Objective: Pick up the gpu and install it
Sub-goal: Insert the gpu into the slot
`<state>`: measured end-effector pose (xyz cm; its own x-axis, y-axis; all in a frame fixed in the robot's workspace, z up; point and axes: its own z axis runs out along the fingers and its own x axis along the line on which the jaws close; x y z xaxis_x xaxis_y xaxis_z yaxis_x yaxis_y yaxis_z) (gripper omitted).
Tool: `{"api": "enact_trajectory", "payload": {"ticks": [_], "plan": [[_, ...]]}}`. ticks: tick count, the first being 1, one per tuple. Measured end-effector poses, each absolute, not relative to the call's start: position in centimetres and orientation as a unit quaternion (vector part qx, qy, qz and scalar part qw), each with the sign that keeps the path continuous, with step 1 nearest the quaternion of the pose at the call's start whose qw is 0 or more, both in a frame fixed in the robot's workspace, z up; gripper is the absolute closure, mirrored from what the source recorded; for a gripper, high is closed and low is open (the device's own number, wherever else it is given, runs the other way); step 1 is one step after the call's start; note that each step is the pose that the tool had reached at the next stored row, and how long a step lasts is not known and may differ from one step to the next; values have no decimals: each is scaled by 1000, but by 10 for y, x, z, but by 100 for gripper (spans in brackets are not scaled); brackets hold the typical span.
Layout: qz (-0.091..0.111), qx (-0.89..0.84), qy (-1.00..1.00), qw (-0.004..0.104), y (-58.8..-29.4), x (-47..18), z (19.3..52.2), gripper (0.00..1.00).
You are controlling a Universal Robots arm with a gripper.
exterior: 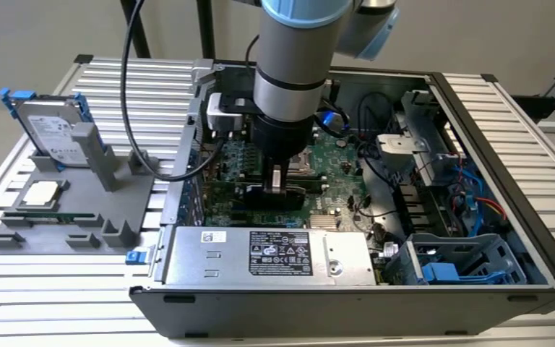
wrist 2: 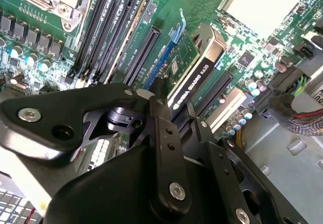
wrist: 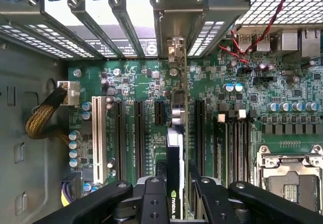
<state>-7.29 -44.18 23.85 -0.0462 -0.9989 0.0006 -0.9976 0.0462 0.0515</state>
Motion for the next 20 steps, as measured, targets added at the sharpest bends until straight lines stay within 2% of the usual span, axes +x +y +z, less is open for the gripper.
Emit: {"api": "enact_trajectory", "payload": {"ticks": [9, 10, 16, 20], "plan": [[-18, 690, -723, 17, -442, -73, 235, 100], [-18, 690, -723, 17, -442, -73, 234, 0], [-18, 690, -723, 18, -442, -73, 235, 0], [-19, 690, -723, 17, -442, -73, 250, 0]]}}
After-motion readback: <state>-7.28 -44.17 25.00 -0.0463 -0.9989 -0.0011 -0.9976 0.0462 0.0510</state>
